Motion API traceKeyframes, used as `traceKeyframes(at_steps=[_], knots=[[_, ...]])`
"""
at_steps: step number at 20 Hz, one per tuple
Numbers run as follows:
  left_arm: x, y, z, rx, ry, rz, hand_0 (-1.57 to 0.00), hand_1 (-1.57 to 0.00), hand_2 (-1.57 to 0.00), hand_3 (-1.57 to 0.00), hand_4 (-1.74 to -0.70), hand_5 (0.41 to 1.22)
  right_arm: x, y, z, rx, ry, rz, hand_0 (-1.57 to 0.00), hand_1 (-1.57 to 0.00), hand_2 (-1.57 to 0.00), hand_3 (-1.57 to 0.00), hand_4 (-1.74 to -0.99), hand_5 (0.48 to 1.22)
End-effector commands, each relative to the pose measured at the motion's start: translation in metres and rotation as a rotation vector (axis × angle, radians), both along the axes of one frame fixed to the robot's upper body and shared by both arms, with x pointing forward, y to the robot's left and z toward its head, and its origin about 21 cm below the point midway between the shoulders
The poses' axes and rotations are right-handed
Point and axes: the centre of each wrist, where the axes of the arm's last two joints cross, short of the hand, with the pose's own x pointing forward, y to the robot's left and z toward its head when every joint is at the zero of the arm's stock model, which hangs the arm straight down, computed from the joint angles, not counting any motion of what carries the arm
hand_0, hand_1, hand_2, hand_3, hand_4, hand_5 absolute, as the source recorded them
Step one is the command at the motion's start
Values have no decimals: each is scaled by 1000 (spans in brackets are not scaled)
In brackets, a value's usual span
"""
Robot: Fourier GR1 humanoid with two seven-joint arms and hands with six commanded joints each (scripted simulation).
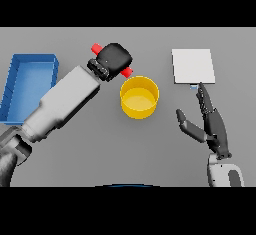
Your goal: Pick up the red beaker and tilt it to pour out 1 green nut into yellow bowl. Pick up the yellow bowl and place it on the metallic measuring scale.
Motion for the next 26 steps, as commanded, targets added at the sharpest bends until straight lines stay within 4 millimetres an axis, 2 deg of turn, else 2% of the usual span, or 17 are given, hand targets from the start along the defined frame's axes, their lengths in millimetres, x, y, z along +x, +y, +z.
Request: traceKeyframes(at_steps=[1, 8, 10, 13, 15, 18, 20, 22, 25, 26], knots=[[0, -5, 1, 32, -6, -31, -1571, -1571, -1571, -1394, -1723, 1218, 1, 0, -1, -15, 1, -6, 1, 1, 1, 1, -1220, 624], [0, -25, 7, 288, -96, -197, -1571, -1571, -1571, -1534, -1734, 1220, -1, 4, -1, -38, -37, -30, 1, 1, 1, 1, -1185, 575], [-2, -33, 10, 363, -149, -237, -1571, -1571, -1571, -1547, -1737, 1221, 1, 5, -2, -51, -37, -29, 1, 1, 1, 1, -1160, 569], [-3, -35, 6, 461, -181, -287, -1571, -1571, -1571, -1559, -1738, 1221, 2, 5, 2, -30, -48, -22, 1, 1, 1, 1, -1147, 566], [-2, -38, 11, 520, -210, -320, -1571, -1571, -1571, -1563, -1736, 1221, 1, 4, -3, -34, -34, -34, 1, 1, 1, 1, -1130, 565], [-3, -43, 9, 595, -253, -367, -1571, -1571, -1571, -1567, -1733, 1221, -3, 5, -5, -49, -52, -23, 1, 1, 1, 1, -1136, 578], [-2, -48, 7, 646, -285, -393, -1571, -1571, -1571, -1568, -1732, 1221, -4, -1, -3, -37, -55, -30, 1, 1, 1, 1, -1135, 580], [-5, -59, 13, 685, -329, -424, -1571, -1571, -1571, -1569, -1733, 1221, -5, 1, -3, -39, -54, -33, 1, 1, 1, 1, -1130, 577], [-2, -70, 40, 750, -400, -466, -1571, -1571, -1571, -1570, -1732, 1221, 2, 6, -3, -44, -53, -34, 1, 1, 1, 1, -1138, 572], [2, -72, 57, 775, -422, -470, -1571, -1571, -1571, -1570, -1731, 1221, -1, 7, -1, -38, -57, -28, 1, 1, 1, 1, -1137, 568]])
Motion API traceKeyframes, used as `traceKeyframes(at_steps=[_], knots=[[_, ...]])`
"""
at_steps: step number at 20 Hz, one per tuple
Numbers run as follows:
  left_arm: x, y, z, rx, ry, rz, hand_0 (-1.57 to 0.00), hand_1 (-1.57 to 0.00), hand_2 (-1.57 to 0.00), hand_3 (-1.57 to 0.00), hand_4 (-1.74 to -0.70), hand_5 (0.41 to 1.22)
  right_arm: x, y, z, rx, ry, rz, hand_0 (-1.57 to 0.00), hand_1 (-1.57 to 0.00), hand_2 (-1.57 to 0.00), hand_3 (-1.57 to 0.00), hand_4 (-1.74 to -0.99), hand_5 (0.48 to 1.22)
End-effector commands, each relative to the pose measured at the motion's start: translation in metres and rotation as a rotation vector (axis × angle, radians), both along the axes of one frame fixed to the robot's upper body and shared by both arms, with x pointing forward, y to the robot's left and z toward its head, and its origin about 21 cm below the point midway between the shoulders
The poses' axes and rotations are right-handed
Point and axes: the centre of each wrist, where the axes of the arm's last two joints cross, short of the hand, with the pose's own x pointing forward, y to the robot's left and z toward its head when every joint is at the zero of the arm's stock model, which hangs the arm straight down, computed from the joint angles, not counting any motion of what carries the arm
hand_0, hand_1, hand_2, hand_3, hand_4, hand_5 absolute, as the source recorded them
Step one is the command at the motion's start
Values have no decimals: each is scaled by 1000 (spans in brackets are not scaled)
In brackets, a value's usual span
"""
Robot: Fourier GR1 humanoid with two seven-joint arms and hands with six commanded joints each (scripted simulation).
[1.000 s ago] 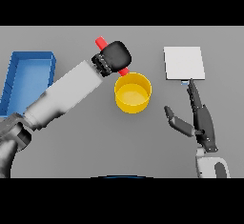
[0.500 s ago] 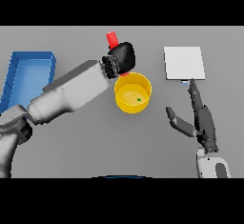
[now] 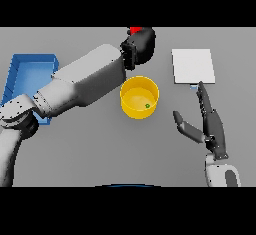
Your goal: Pick up the red beaker and tilt it to pour out 1 green nut into yellow bowl. Pick up the yellow bowl and place it on the metallic measuring scale.
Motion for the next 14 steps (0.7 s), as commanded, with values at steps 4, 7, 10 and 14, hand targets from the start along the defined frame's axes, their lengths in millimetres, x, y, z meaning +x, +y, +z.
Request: traceKeyframes(at_steps=[4, 7, 10, 14], knots=[[19, 5, 72, -89, -118, 63, -1571, -1571, -1571, -1571, -1724, 1221, 4, 2, 1, -3, -7, -2, 1, 1, 1, 1, -1130, 554], [37, 34, 127, -263, -179, 169, -1571, -1571, -1571, -1571, -1722, 1221, 4, 0, -1, 2, 5, 19, 1, 1, 1, 1, -1117, 554], [54, 79, 165, -605, -124, 430, -1571, -1571, -1571, -1523, -1731, 1221, 6, -2, 1, 9, -25, 40, 1, 1, 1, 1, -1102, 572], [70, 179, 186, -1154, 59, 701, -1571, -1571, -1571, -1520, -1737, 1221, 9, 0, -3, 12, 2, 53, 1, 1, 1, 1, -1116, 582]])
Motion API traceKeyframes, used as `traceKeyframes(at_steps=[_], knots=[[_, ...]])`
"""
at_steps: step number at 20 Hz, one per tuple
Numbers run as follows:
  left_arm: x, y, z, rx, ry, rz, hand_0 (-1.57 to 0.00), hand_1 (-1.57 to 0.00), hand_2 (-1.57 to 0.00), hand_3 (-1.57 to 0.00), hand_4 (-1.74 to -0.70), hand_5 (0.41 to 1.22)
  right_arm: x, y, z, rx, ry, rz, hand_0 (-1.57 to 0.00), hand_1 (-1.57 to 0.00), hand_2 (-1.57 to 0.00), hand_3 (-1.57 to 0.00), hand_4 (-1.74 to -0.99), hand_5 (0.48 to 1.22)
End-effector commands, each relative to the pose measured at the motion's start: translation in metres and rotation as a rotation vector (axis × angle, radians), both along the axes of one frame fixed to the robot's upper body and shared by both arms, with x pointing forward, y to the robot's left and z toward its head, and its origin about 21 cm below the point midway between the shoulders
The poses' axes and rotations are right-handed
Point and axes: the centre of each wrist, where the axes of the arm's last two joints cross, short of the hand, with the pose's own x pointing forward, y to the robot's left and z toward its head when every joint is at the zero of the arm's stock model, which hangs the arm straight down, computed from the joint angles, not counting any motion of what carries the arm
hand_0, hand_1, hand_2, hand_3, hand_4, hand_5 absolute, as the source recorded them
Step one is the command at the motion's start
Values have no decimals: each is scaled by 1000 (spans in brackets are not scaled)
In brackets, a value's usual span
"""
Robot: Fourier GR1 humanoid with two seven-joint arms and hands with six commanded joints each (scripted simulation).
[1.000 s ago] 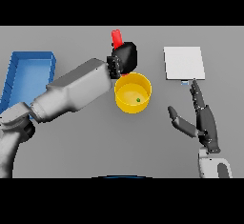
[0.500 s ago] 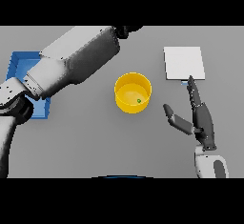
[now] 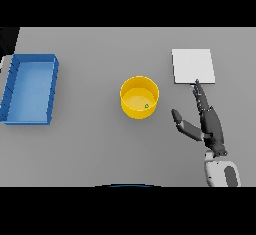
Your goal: Pick up the red beaker and tilt it to pour out 1 green nut into yellow bowl. Pick up the yellow bowl and place it on the metallic measuring scale.
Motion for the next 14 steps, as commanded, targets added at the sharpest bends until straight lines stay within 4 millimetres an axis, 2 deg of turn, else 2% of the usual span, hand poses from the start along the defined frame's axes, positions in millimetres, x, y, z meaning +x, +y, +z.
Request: traceKeyframes(at_steps=[1, 3, 5, 7, 11, 14], knots=[[3, 17, -7, -102, 14, 30, -1571, -1571, -1571, -1530, -1738, 1221, 3, 0, 1, -19, -10, 4, 1, 1, 1, 1, -1121, 588], [4, 59, -25, -310, 23, 103, -1571, -1571, -1571, -1545, -1739, 1221, 4, 1, 1, -20, -13, 9, 1, 1, 1, 1, -1125, 601], [4, 94, -56, -448, 34, 226, -1571, -1571, -1571, -1554, -1740, 1221, 5, 3, 2, -46, -19, 14, 1, 1, 1, 1, -1132, 614], [1, 110, -94, -517, 21, 354, -1571, -1571, -1571, -1560, -1740, 1221, 4, -2, 1, -54, -13, 18, 1, 1, 1, 1, -1138, 626], [-13, 141, -136, -766, -1, 537, -1571, -1571, -1571, -1567, -1741, 1221, 2, -5, 0, -50, -14, 29, 1, 1, 1, 1, -1138, 648], [-33, 153, -180, -867, 23, 613, -1571, -1571, -1571, -1569, -1741, 1221, 0, -2, 0, -35, -13, 37, 1, 1, 1, 1, -1127, 664]])
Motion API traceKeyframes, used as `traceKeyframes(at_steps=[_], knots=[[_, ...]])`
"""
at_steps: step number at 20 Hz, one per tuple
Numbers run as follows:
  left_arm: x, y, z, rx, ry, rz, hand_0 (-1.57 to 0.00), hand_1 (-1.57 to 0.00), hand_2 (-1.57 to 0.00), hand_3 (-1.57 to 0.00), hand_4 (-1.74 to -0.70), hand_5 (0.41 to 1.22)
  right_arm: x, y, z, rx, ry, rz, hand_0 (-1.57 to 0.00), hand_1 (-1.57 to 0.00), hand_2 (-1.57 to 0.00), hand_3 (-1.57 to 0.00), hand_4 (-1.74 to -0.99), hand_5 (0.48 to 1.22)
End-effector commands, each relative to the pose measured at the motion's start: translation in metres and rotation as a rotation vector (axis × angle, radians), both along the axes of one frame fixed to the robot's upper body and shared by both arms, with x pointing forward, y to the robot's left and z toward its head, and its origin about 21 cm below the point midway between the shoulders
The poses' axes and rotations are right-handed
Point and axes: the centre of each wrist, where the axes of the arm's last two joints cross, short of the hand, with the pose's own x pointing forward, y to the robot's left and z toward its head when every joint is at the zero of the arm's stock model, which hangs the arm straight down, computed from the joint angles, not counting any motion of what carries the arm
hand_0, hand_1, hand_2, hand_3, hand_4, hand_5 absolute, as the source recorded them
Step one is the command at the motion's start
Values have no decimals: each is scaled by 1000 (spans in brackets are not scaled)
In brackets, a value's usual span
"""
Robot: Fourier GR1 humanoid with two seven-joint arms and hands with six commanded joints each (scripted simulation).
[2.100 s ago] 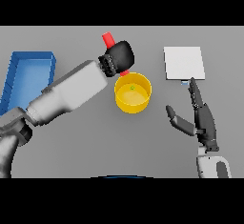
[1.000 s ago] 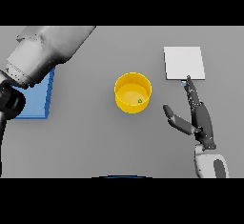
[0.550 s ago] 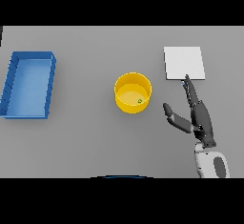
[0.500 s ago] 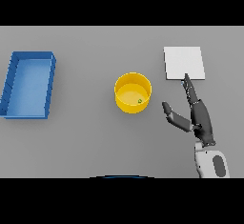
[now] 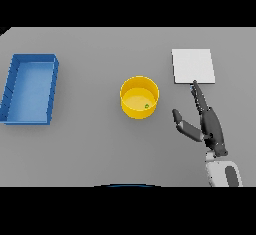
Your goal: Pick up the red beaker and tilt it to pour out 1 green nut into yellow bowl. Pick up the yellow bowl and place it on the metallic measuring scale.
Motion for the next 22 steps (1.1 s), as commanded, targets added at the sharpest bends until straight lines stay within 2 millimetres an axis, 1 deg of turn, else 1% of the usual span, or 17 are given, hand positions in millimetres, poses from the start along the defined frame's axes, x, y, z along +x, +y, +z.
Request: traceKeyframes(at_steps=[1, 2, 4, 5, 7, 8, 9, 11, 12, 13, 14, 15, 16, 17, 19, 21, 22], knots=[[-7, -1, -10, -16, -4, 9, -1571, -1571, -1571, -1569, -1741, 1221, -1, 3, 0, 7, -3, 2, 1, 1, 1, 1, -1131, 669], [-18, 3, -24, -34, 4, 24, -1571, -1571, -1571, -1570, -1741, 1221, 0, 0, 2, -11, -12, -2, 1, 1, 1, 1, -1141, 673], [-37, 5, -49, -83, -3, 39, -1571, -1571, -1571, -1570, -1741, 1221, -5, -2, -2, -22, -15, -1, 1, 1, 1, 1, -1159, 677], [-44, 2, -59, -97, 12, 49, -1571, -1571, -1571, -1570, -1741, 1221, -3, -2, -1, -31, -12, -5, 1, 1, 1, 1, -1166, 676], [-53, 0, -67, -129, 20, 64, -1571, -1571, -1571, -1571, -1741, 1151, -1, -2, 1, -30, -7, -1, 1, 1, 1, 1, -1174, 676], [-59, -4, -73, -143, 20, 73, -1571, -1571, -1571, -1571, -1741, 1098, 0, -4, 2, -23, -11, -2, 1, 1, 1, 1, -1171, 677], [-63, 0, -77, -142, 35, 96, -1571, -1571, -1571, -1571, -1741, 1050, -2, -2, 1, -15, -13, 4, 1, 1, 1, 1, -1167, 675], [-70, 0, -82, -160, 47, 121, -1571, -1571, -1571, -1571, -1741, 925, 0, -2, 0, -18, -1, -5, 1, 1, 1, 1, -1157, 671], [-73, -1, -81, -176, 61, 129, -1571, -1571, -1571, -1571, -1655, 868, 0, -2, 1, -17, -5, -3, 1, 1, 1, 1, -1155, 669], [-74, -5, -79, -172, 76, 112, -1571, -1571, -1526, -1525, -1521, 818, 1, -3, 2, -7, -1, -1, 1, 1, 1, 1, -1155, 670], [-78, -3, -76, -169, 81, 43, -1469, -1344, -1276, -1318, -1369, 774, 3, -6, 1, -7, 2, -6, 1, 1, 1, 1, -1153, 670], [-80, -1, -71, -180, 90, 5, -1175, -1075, -1021, -1055, -1232, 737, 0, -5, 2, -7, -6, 1, 1, 1, 1, 1, -1151, 670], [-84, -2, -72, -218, 106, -39, -940, -860, -817, -843, -1126, 705, -1, -4, -2, -8, -1, -1, 1, 1, 1, 1, -1149, 670], [-86, 1, -69, -256, 119, -63, -751, -687, -653, -675, -1050, 683, -2, -1, -3, -3, 0, 4, 1, 1, 1, 1, -1150, 671], [-88, 5, -68, -188, 184, -79, -481, -440, -418, -431, -915, 651, 2, 0, -1, 1, 2, 1, 1, 1, 1, 1, -1155, 670], [-86, 4, -70, -150, 229, -88, -307, -281, -267, -276, -843, 632, -2, -2, 0, -14, -20, 2, 1, 1, 1, 1, -1155, 670], [-85, 4, -70, -129, 239, -79, -246, -225, -213, -220, -828, 627, -3, -2, 0, -29, -17, -6, 1, 1, 1, 1, -1156, 665]])
